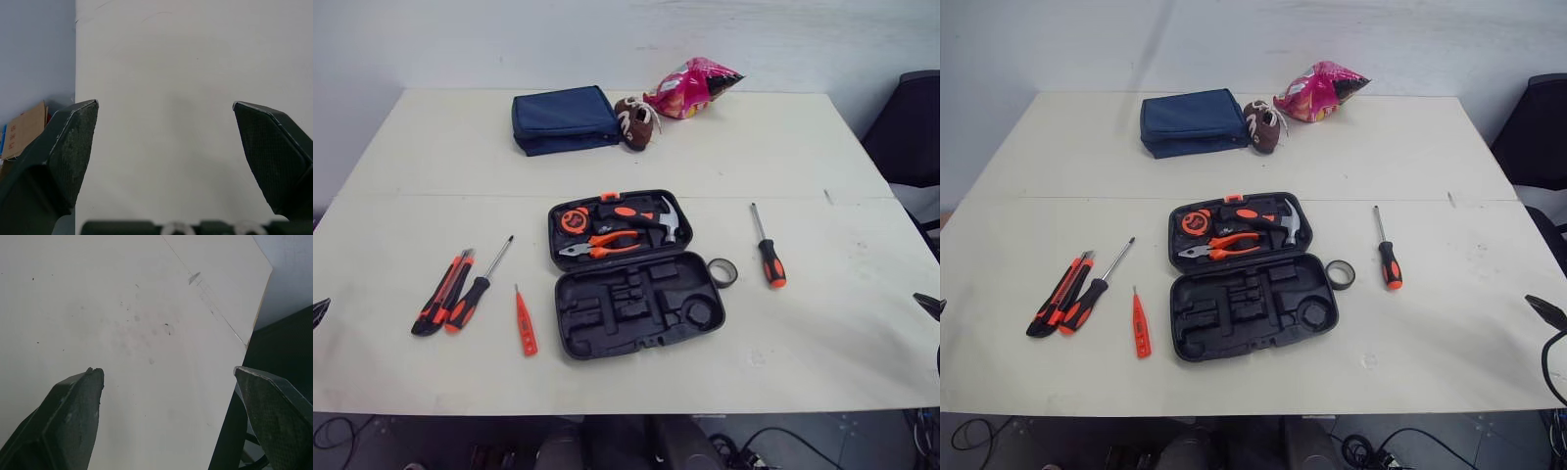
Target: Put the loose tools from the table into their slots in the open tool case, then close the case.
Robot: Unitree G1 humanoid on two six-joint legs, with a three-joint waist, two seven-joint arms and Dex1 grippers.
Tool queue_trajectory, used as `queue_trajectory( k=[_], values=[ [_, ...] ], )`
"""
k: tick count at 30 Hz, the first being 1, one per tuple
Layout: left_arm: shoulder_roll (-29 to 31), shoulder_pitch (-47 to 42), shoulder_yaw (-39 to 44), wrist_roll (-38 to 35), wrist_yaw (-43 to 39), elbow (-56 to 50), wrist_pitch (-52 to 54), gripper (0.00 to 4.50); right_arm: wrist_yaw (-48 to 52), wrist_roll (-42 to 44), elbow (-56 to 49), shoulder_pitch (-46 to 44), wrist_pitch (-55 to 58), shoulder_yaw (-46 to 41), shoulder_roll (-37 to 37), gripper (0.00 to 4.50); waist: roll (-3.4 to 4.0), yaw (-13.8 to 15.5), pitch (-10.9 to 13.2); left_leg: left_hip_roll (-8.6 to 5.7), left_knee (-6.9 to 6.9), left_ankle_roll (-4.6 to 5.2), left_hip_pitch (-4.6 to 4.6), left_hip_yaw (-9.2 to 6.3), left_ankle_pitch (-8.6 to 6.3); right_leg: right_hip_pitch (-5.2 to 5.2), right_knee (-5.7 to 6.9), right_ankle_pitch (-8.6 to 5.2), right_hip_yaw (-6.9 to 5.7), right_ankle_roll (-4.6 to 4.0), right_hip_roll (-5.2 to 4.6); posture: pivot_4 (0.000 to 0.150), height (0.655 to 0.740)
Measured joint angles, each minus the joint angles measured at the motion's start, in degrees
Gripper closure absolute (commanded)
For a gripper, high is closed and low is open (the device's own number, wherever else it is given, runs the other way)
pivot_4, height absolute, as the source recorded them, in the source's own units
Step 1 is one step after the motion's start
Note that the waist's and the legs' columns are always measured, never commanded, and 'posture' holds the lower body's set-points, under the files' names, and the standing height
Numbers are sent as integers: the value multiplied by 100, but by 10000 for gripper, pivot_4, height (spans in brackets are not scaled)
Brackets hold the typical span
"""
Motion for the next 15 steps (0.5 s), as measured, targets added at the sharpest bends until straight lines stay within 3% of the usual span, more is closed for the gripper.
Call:
queue_trajectory(
  k=[8,10,15],
  values=[
    [-360,241,64,-419,-117,-1164,808,0,73,131,-908,-124,635,235,344,419,0,3,-2,4,11,-3,-2,-8,0,0,12,0,-6,0,2,1500,7400],
    [-367,281,60,-455,-149,-1483,982,0,214,336,-1477,-41,1054,257,466,419,1,12,-2,3,11,-2,-4,-8,0,0,11,0,-6,0,1,1500,7400],
    [-607,615,-504,-803,-514,-3401,1810,0,715,1006,-3934,142,2719,940,687,419,2,34,-2,4,22,-4,-10,-24,-1,5,18,2,-11,2,0,1500,7400]
  ],
)
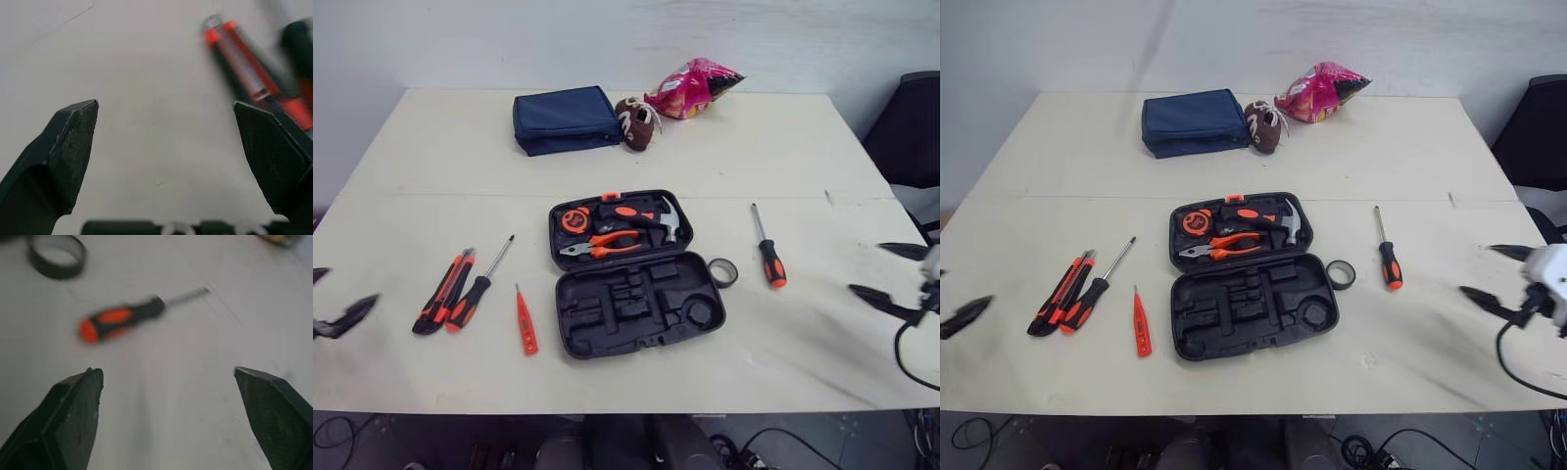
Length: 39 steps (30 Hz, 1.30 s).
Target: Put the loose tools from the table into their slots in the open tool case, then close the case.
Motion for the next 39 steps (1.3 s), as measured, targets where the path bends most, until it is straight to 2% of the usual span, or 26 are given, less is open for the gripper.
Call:
queue_trajectory(
  k=[4,6,8,10,12,13,16,17,20,25,32,39],
  values=[
    [-69,-171,-526,-324,54,-1406,789,0,-92,9,-1043,-525,910,492,52,419,0,62,0,-1,1,-2,-7,-14,0,-1,-7,0,-11,0,1,1500,7400],
    [-172,-368,-839,-308,219,-1753,1041,0,-183,-94,-1088,-878,1115,715,170,9131,1,101,0,-3,2,-2,-6,-11,0,-1,-9,0,-9,0,1,1500,7400],
    [-282,-456,-1203,-262,337,-1971,1214,5742,-236,-197,-1103,-1073,1208,925,314,18402,1,116,0,-2,4,-2,-9,-11,0,-2,-10,0,-9,0,1,1500,7400],
    [-342,-530,-1457,-144,441,-2025,1357,13556,-294,-342,-1090,-1197,1379,1111,386,29495,1,119,0,-3,5,-1,-13,-10,0,-7,-10,0,-9,0,1,1500,7400],
    [-366,-702,-1724,-21,525,-2037,1500,23453,-408,-563,-1050,-1429,1448,1285,515,40717,1,120,0,-3,13,0,-15,-10,1,-6,-7,0,-9,-1,1,1500,7400],
    [-417,-873,-1920,21,569,-2054,1589,28336,-472,-685,-1036,-1567,1511,1392,593,44906,2,122,0,-3,16,1,-15,-10,2,-6,-4,0,-9,0,1,1500,7400],
    [-644,-1469,-2671,164,718,-2117,2020,43067,-715,-1211,-961,-2011,1486,1849,895,45000,2,122,0,-4,22,1,-14,-11,2,-4,-1,0,-9,0,2,1500,7400],
    [-766,-1673,-2944,220,781,-2158,2143,44499,-835,-1426,-905,-2128,1414,2026,1042,45000,2,122,-1,-4,19,1,-15,-11,2,-5,-4,0,-10,-1,3,1500,7400],
    [-1083,-2118,-3394,339,951,-2148,2436,44499,-1118,-1789,-682,-2331,1384,2330,1465,45000,2,120,0,-2,19,0,-31,-11,3,-22,-2,0,-11,0,5,1500,7400],
    [-1250,-2681,-3999,748,1128,-1749,2816,44499,-1254,-2169,-287,-2520,1370,2626,1748,45000,2,100,0,-2,38,0,-33,-9,3,-25,15,0,-9,0,5,1500,7400],
    [-1364,-2953,-4025,838,1131,-1588,3089,44499,-1293,-2319,92,-2808,1119,2711,2170,45000,2,102,0,1,61,0,-33,-15,3,-25,42,0,-10,-1,6,1500,7400],
    [-1546,-3203,-4129,956,1112,-1395,3098,44499,-1078,-2373,309,-2865,1139,2819,2290,45000,2,114,0,0,77,0,-35,-19,3,-22,50,0,-14,-1,5,1500,7400]
  ],
)
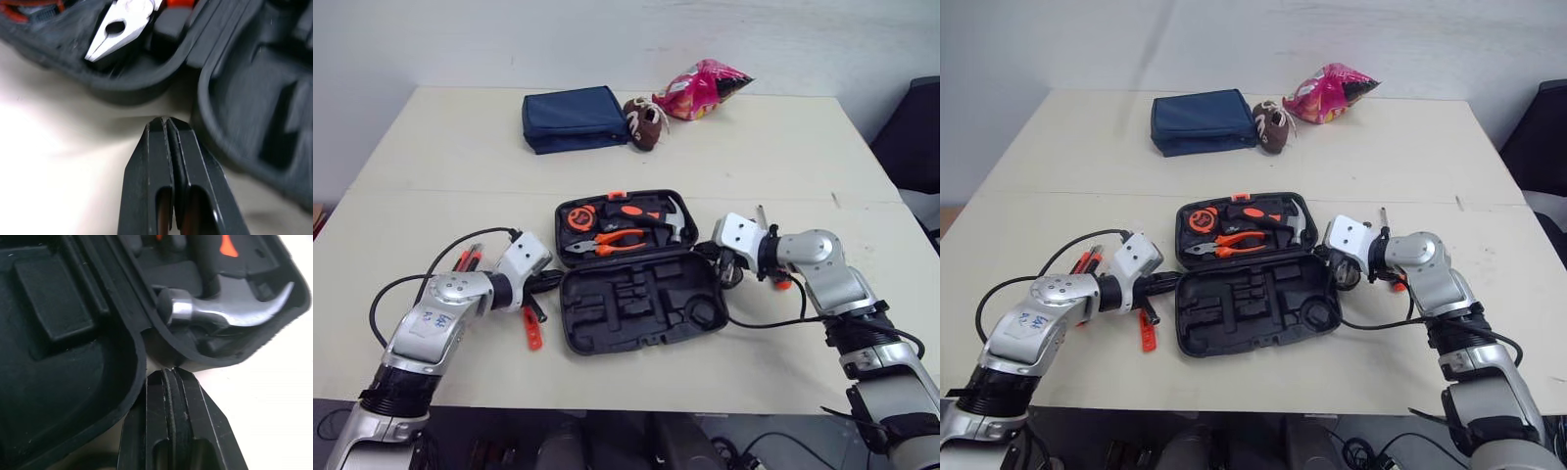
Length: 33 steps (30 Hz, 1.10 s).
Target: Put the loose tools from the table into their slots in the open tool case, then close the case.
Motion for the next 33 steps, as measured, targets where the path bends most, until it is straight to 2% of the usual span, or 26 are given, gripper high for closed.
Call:
queue_trajectory(
  k=[5,14,19,27,31,33],
  values=[
    [-29,-149,-49,79,-85,115,19,44499,180,11,-39,9,126,-12,-5,45000,0,2,0,0,2,0,-4,-4,0,0,1,0,-4,0,0,1500,7400],
    [147,-201,-88,210,-472,326,-342,44499,739,343,-1211,728,809,-58,-285,45000,0,7,0,0,5,-1,-16,-21,0,-1,-4,0,-20,0,-2,1500,7400],
    [166,-137,-86,222,-609,328,-481,44499,640,388,-1562,996,981,-157,-343,45000,0,19,0,0,8,-1,-21,-26,-1,-1,-7,0,-25,0,-3,1500,7400],
    [164,-80,-63,238,-624,358,-661,44499,484,392,-1562,1082,811,-165,-343,45000,0,16,0,-1,11,-1,-22,-27,-1,-1,-6,0,-26,0,-3,1500,7400],
    [364,233,462,40,-762,289,-898,44499,457,742,-1579,1287,605,-611,-429,45000,0,0,0,1,15,-1,-50,-29,-1,-30,0,0,-27,0,-4,1500,7400],
    [650,506,999,-151,-914,205,-1008,44499,578,1016,-1654,1425,474,-1022,-753,45000,0,13,1,0,23,-1,-74,-29,-1,-58,11,0,-25,0,-6,1500,7400]
  ],
)
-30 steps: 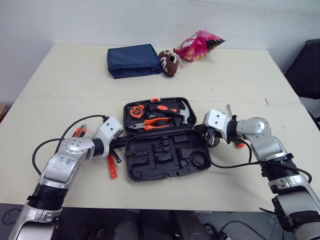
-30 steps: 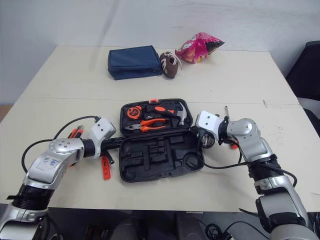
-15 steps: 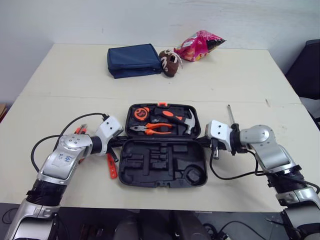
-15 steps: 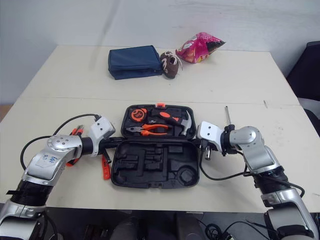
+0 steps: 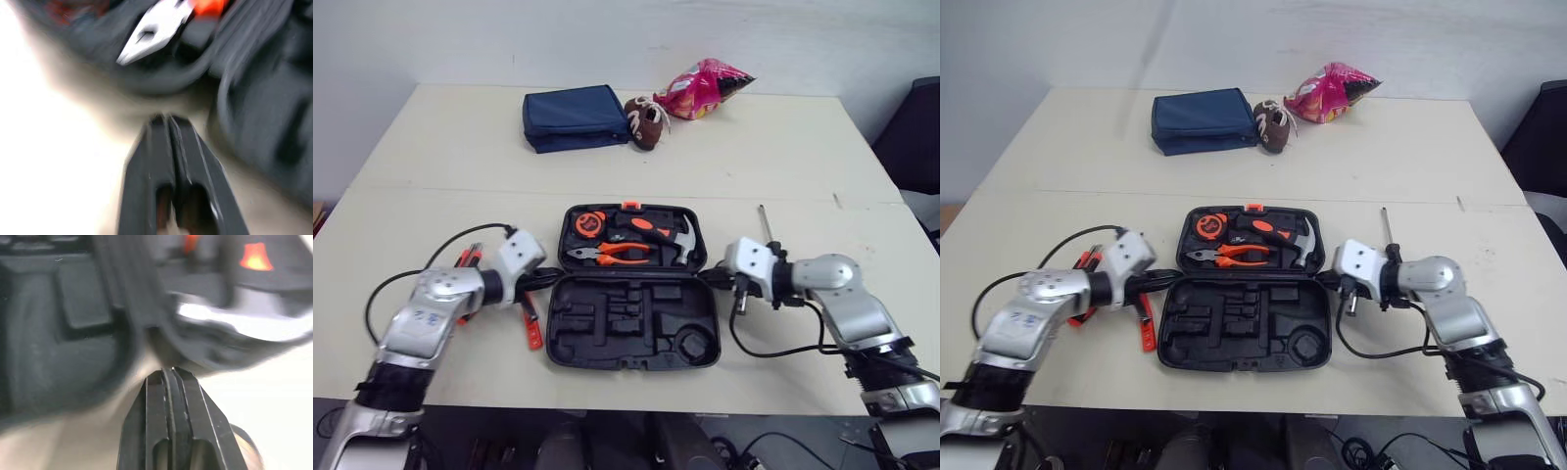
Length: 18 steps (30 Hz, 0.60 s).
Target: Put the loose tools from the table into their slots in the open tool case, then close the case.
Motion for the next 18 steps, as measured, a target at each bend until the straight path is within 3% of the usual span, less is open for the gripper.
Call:
queue_trajectory(
  k=[3,4,6,8,11,14,18],
  values=[
    [311,639,917,-266,-267,-124,-229,44499,317,563,-274,515,-73,-753,-417,45000,0,9,0,1,-10,0,-8,-5,0,-5,-9,0,-5,0,0,1500,7400],
    [441,938,1464,-343,-349,-19,-365,42173,418,798,-276,838,-85,-1208,-627,45000,0,13,0,0,-11,0,-8,-5,0,-5,-12,0,-8,0,-2,1500,7400],
    [523,1248,2435,-454,-350,373,-606,36731,464,1089,-210,1451,-102,-2053,-849,38461,-1,18,0,0,-13,2,-7,-8,-1,1,-21,0,-12,-1,-1,1500,7400],
    [605,1403,3216,-483,-254,874,-805,27874,395,1194,-45,1924,-224,-2686,-892,30930,-3,14,0,0,-18,6,17,-13,-4,36,-46,0,-18,-1,0,1500,7400],
    [767,1633,4033,-443,-66,1768,-1256,13608,304,1171,186,2839,-754,-3299,-807,15256,-11,17,-3,-15,-85,19,79,-10,-15,104,-97,1,-20,0,-9,1500,7400],
    [945,2240,4378,-256,-58,2495,-1677,131,188,1121,669,3364,-1241,-3727,-728,65,-11,-2,-3,-15,-107,11,91,4,-24,107,-115,1,-12,0,-9,1500,7400],
    [1190,2560,4696,-85,93,3599,-2121,131,139,1020,1723,3717,-1748,-4167,-963,65,-19,-11,0,-6,-111,9,91,12,-29,101,-122,-1,-11,-2,-6,1500,7400]
  ],
)
